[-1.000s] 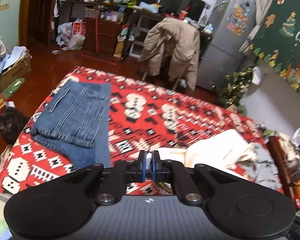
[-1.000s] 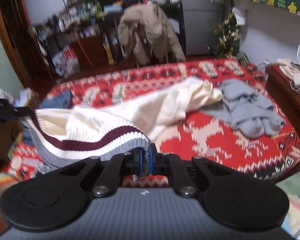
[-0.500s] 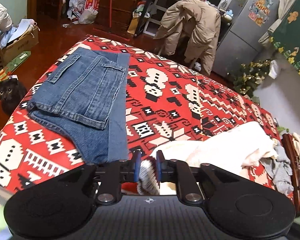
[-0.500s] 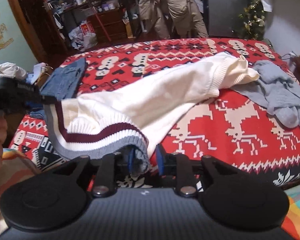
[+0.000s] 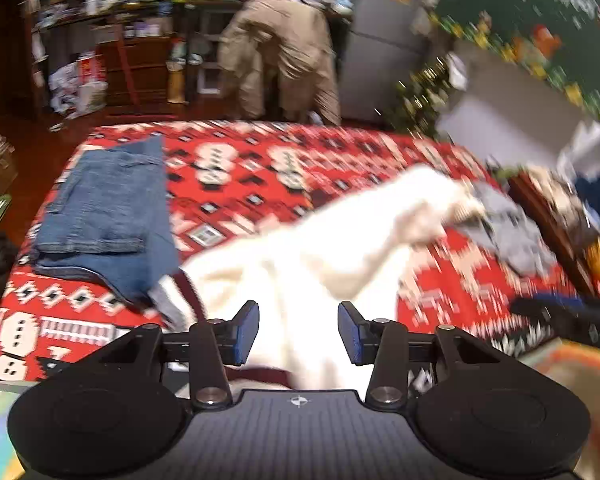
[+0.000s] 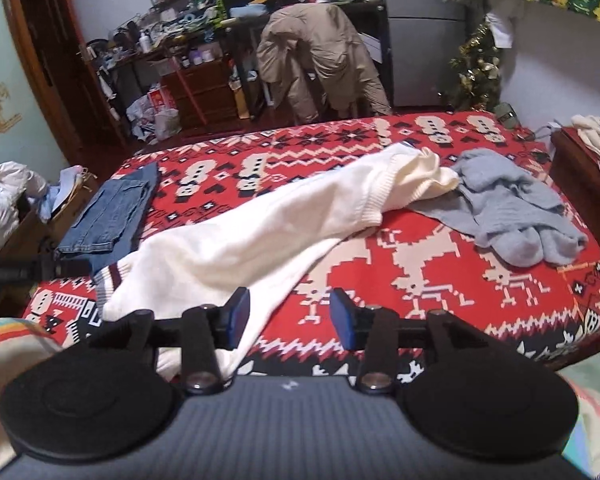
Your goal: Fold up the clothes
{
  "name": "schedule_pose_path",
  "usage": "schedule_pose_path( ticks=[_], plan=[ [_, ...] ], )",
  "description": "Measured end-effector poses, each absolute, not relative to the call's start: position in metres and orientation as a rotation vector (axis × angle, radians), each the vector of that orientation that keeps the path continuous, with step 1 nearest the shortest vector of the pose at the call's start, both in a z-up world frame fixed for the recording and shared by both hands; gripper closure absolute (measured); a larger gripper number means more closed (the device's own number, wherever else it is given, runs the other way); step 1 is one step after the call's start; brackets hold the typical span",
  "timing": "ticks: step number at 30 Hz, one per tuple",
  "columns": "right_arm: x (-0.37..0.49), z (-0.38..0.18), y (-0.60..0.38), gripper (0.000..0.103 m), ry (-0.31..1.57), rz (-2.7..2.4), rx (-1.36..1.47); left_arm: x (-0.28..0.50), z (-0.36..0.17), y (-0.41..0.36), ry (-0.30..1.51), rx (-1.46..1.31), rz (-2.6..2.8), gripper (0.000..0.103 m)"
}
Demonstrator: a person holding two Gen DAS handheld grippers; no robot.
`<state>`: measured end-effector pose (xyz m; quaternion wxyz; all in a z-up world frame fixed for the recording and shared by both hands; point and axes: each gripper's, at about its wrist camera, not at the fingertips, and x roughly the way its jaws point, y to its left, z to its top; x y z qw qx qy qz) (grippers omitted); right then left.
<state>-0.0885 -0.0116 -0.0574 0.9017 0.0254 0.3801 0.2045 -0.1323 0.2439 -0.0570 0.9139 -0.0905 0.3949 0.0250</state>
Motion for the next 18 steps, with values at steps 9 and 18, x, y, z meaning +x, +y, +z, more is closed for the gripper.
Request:
schedule_pose_path(
  ticks=[9, 18],
  plan=[
    [-0.085, -0.089, -0.003, 0.055, 0.853, 0.447, 0.122, -0.099, -0.108, 0.202, 1.012, -0.021, -0.011, 0.059],
    [-0.083, -0.074, -0.019, 0.055, 0.871, 0.454, 0.2, -0.086, -0.128, 0.169, 1.074, 0.139, -0.06, 0.051]
  ],
)
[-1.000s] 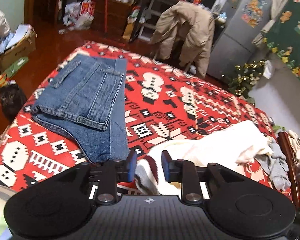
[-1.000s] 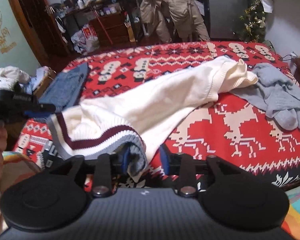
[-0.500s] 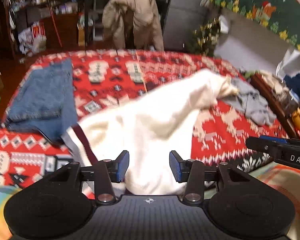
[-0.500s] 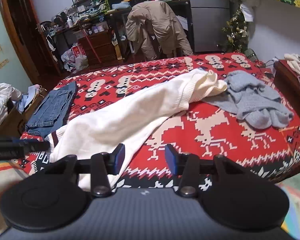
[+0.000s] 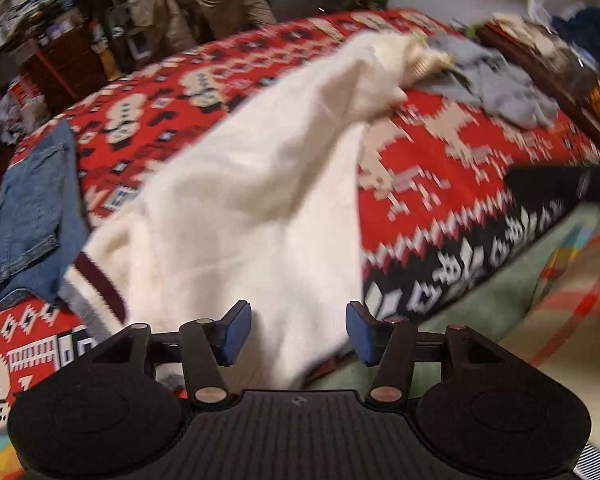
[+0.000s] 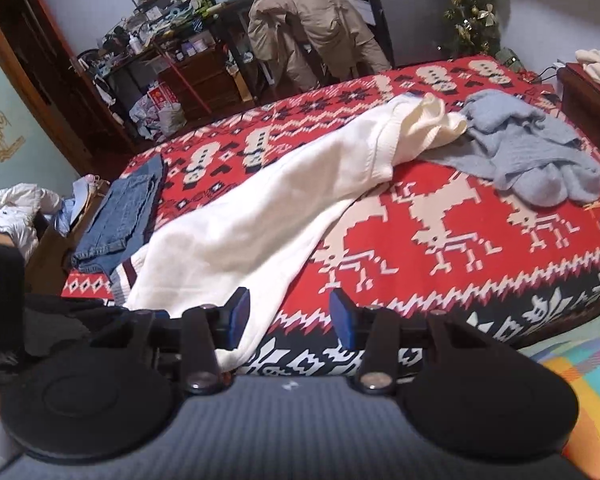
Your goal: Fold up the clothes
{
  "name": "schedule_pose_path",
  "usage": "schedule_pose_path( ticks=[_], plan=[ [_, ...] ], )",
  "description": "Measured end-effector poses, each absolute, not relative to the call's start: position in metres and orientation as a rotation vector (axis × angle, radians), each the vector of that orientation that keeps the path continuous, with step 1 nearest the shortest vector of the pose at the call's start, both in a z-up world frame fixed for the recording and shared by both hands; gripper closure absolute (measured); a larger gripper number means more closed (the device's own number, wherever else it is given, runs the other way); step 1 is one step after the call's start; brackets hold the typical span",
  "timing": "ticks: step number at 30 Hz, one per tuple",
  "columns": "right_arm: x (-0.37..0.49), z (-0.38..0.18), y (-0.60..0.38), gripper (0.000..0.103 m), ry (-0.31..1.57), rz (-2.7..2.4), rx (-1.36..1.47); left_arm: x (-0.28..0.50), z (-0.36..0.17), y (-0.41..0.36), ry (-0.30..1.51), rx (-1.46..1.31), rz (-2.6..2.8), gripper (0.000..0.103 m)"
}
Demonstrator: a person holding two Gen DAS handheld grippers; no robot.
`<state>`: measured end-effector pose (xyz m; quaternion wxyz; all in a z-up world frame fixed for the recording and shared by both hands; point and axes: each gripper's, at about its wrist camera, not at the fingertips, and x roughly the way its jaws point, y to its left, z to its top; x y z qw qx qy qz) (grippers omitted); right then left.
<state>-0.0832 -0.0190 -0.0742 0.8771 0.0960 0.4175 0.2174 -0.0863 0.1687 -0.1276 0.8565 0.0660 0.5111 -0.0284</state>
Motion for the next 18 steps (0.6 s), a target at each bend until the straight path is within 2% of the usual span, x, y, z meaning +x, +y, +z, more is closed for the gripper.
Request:
schedule_pose_path(
  ticks=[12, 13, 16, 18],
  plan=[
    [-0.099, -0.063, -0.033, 0.055, 0.835, 0.442, 0.246, -0.082, -0.159, 0.149, 1.111, 0.296, -0.061, 0.052],
    [-0.1, -0.065, -0.034, 0.055, 0.834, 0.443, 0.252, -0.083, -0.158, 0.15, 1.103, 0.285, -0.064, 0.057],
    [-0.097, -0.07, -0.036, 0.055, 0.838, 0.448, 0.275, -0.084, -0.152, 0.157, 1.079, 0.249, -0.042, 0.093],
    [-0.092, -0.076, -0.037, 0.055, 0.845, 0.44, 0.28, -0.082, -0.145, 0.169, 1.055, 0.198, -0.003, 0.094]
  ],
)
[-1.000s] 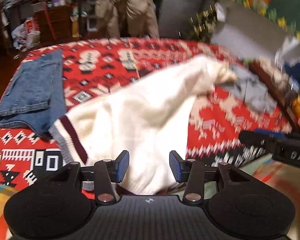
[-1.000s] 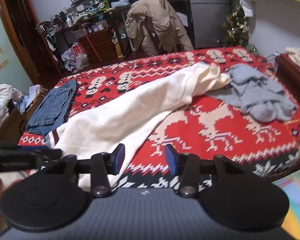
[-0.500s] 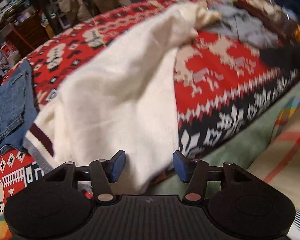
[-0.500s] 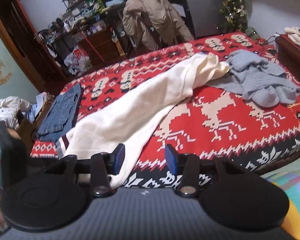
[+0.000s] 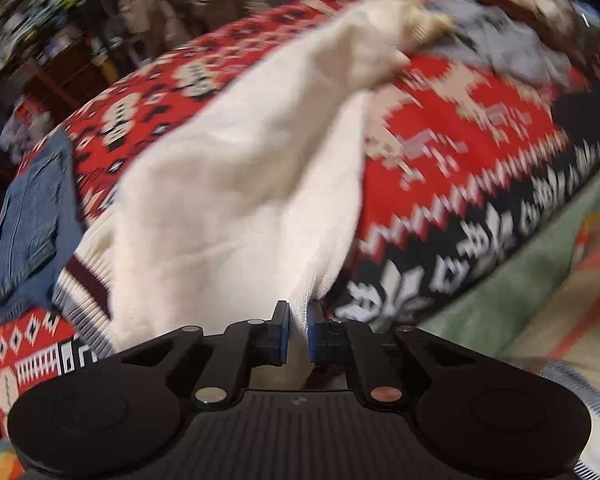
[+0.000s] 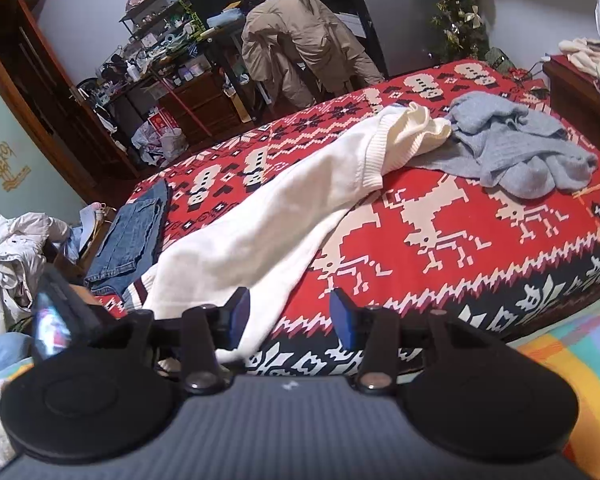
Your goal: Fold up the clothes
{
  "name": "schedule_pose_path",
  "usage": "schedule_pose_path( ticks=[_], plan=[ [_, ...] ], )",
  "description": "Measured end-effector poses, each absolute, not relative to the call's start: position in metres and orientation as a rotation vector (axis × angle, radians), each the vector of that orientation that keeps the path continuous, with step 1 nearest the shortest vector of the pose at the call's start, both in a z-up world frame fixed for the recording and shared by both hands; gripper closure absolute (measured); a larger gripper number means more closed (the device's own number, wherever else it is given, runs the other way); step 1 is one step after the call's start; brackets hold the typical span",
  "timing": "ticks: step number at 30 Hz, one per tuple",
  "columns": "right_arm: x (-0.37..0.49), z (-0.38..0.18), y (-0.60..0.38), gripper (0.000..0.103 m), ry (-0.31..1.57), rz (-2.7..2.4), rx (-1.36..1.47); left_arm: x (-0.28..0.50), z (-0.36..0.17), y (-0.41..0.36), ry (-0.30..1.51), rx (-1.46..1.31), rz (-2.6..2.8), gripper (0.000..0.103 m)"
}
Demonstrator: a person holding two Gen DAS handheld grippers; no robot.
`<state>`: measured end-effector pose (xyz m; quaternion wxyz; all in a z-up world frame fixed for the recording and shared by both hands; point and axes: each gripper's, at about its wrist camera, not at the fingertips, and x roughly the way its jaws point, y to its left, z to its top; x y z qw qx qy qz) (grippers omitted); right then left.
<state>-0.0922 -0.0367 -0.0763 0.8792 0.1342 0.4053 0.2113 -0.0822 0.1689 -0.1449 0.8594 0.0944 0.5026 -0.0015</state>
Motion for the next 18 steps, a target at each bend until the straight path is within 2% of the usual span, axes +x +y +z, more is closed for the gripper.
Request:
schedule_pose_path(
  ticks=[11, 18],
  plan=[
    [-0.028, -0.108, -0.04, 0.055, 0.886, 0.39, 0.397, -0.064, -0.073, 0.235, 0.816, -0.084, 0.253, 0.096],
    [0.06, -0.13, -0.033, 0.055, 0.869, 0.335, 0.524, -0.03, -0.059, 0.274, 0.767, -0.186, 0.317, 0.096]
  ],
)
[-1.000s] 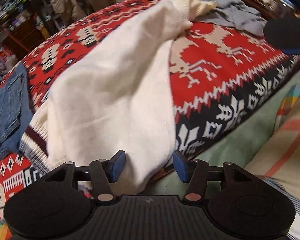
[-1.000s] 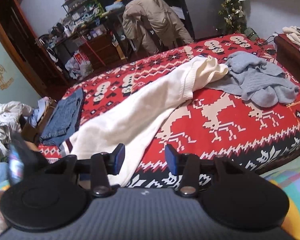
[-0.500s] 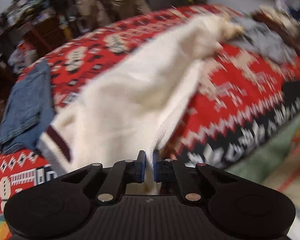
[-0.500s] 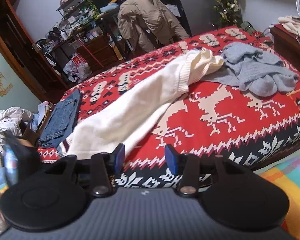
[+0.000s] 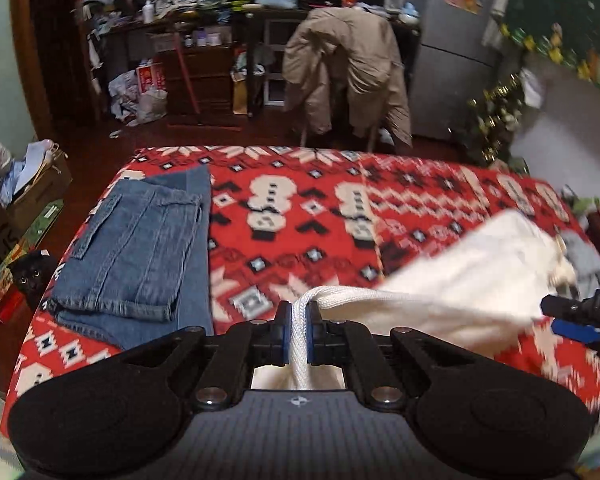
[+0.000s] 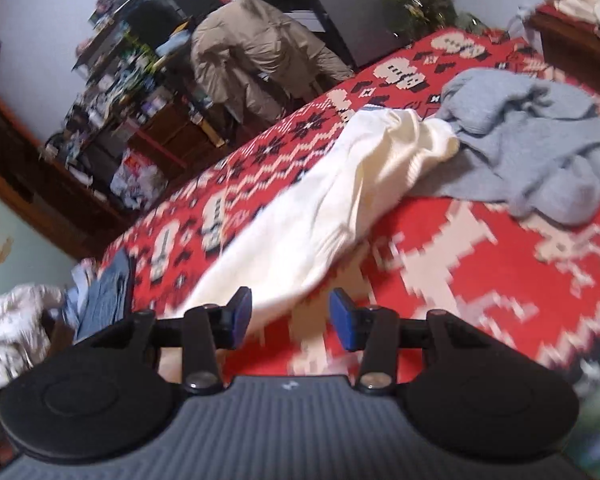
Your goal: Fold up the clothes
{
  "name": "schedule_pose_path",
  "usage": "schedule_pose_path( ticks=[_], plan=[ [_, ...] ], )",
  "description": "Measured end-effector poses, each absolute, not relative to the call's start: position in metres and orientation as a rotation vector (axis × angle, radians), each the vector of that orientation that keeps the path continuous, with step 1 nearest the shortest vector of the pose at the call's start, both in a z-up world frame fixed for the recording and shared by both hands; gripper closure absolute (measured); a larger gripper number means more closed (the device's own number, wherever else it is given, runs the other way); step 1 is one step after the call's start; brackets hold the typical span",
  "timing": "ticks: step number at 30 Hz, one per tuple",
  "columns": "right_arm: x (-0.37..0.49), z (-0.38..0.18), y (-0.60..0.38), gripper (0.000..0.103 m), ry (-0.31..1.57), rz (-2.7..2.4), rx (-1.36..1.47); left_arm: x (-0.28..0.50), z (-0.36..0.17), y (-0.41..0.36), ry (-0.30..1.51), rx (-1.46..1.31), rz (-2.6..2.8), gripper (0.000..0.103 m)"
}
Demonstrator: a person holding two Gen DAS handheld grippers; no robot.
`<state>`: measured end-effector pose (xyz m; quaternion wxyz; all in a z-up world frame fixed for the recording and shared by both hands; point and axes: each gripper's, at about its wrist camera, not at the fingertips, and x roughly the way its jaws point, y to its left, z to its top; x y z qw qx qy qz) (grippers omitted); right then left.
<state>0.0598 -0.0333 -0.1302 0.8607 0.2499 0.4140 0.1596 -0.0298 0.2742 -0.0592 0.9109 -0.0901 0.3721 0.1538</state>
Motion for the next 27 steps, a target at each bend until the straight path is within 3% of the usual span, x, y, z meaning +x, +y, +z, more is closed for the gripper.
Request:
schedule_pose_path(
  ticks=[3, 4, 5, 10, 12, 13, 17, 22, 27],
  plan=[
    [0.098, -0.142, -0.029, 0.058, 0.867, 0.341, 0.601, -0.013, -0.051, 0.29, 0.742, -0.207, 0.338, 0.096],
    [0.109, -0.143, -0.025, 0.066, 0.866, 0.359, 0.608, -0.009, -0.049, 0.295, 0.735, -0.211, 0.348, 0.096],
    [0.12, -0.144, -0.02, 0.096, 0.866, 0.381, 0.611, -0.003, -0.045, 0.302, 0.721, -0.214, 0.357, 0.096],
    [0.155, -0.123, 0.015, 0.093, 0.763, 0.476, 0.512, 0.013, -0.033, 0.339, 0.632, -0.235, 0.446, 0.096],
    [0.163, -0.112, 0.024, 0.068, 0.723, 0.511, 0.49, 0.018, -0.036, 0.356, 0.625, -0.243, 0.515, 0.096],
    [0.165, -0.106, 0.027, 0.064, 0.701, 0.512, 0.474, 0.021, -0.04, 0.368, 0.635, -0.264, 0.55, 0.096],
    [0.171, -0.093, 0.024, 0.065, 0.669, 0.431, 0.405, 0.027, -0.068, 0.414, 0.718, -0.403, 0.619, 0.096],
    [0.182, -0.116, -0.002, 0.064, 0.791, 0.214, 0.325, 0.029, -0.097, 0.426, 0.814, -0.427, 0.634, 0.096],
    [0.193, -0.159, -0.025, 0.063, 0.937, 0.183, 0.451, 0.026, -0.093, 0.422, 0.794, -0.421, 0.597, 0.095]
  ],
)
